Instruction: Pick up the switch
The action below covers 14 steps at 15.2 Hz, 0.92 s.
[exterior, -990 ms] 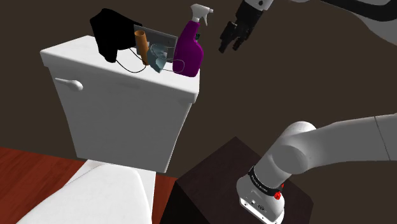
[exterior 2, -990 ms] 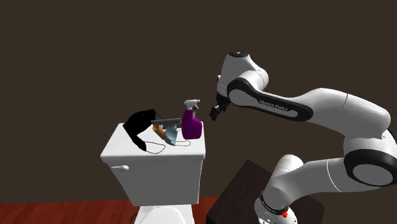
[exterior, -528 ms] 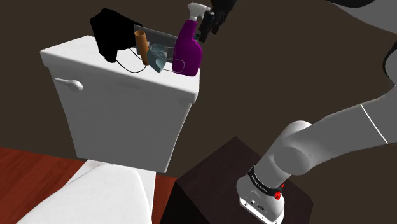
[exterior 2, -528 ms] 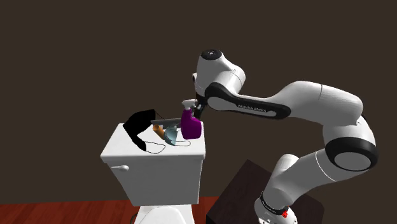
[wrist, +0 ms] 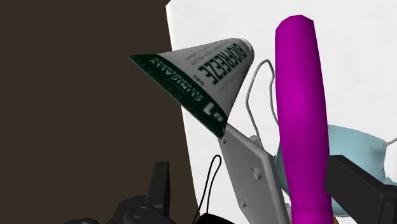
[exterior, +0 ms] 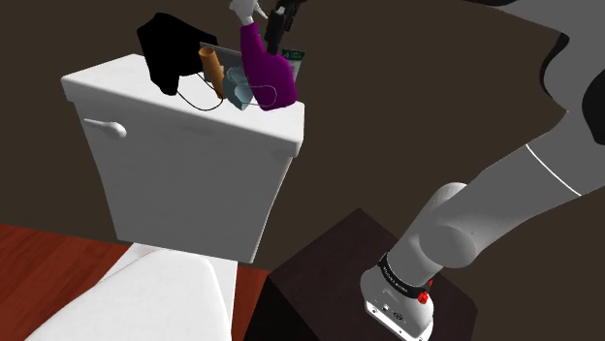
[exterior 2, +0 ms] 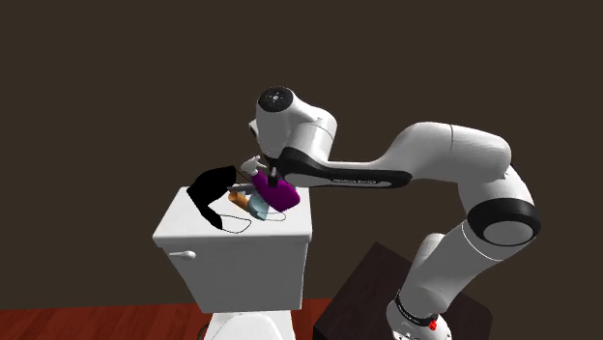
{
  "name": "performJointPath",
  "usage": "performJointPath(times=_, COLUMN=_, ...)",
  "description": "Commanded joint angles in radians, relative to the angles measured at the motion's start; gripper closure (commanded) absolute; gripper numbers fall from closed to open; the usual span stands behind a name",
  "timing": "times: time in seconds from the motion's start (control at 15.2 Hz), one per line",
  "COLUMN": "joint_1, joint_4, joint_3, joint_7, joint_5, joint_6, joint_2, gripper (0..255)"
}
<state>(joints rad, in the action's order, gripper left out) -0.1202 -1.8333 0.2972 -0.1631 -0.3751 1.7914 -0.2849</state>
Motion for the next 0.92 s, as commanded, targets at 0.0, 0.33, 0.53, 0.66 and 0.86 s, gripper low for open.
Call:
performJointPath(times=0.0, joint_1=-0.004, joint_4=-0.007, joint_3=0.010, joint_7=0.000, joint_5=-0.016, joint_6=0.016, joint_2=0.012, gripper=0)
performJointPath(times=0.33, joint_1=-0.005, joint_4=-0.086, joint_3=0.007, joint_7=0.023, joint_5=-0.019, joint_6=0.077, joint_2=-0.002, gripper=0)
performJointPath(times=0.53, joint_1=-0.005, joint_4=-0.109, joint_3=0.006, joint_7=0.031, joint_5=-0.020, joint_6=0.097, joint_2=-0.005, gripper=0)
performJointPath(times=0.66, joint_1=-0.006, joint_4=-0.108, joint_3=0.008, joint_7=0.032, joint_5=-0.020, joint_6=0.095, joint_2=-0.005, gripper=255)
performJointPath(times=0.86, joint_1=-0.005, joint_4=-0.109, joint_3=0.007, joint_7=0.031, joint_5=-0.020, joint_6=0.096, joint_2=-0.005, gripper=255)
